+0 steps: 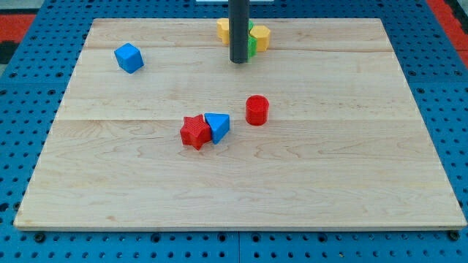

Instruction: Push the red circle towards the right center of the board

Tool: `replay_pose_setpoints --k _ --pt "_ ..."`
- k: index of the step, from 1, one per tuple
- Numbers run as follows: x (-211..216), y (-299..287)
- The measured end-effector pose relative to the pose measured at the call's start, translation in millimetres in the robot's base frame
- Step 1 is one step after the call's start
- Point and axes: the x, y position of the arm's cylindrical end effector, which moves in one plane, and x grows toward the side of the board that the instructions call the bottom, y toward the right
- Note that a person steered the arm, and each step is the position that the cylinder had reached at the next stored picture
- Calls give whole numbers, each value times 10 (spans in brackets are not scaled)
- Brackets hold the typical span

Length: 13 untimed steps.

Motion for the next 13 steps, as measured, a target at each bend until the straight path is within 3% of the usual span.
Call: replay_pose_setpoints --k 1,3,5,7,9,11,12,13 --pt "0 0" --pt "592 -326" --pt "979 -1522" --pt "2029 -911" --pt "1509 -383" --pt "1327 429" --pt "1295 171" --pt "1141 504"
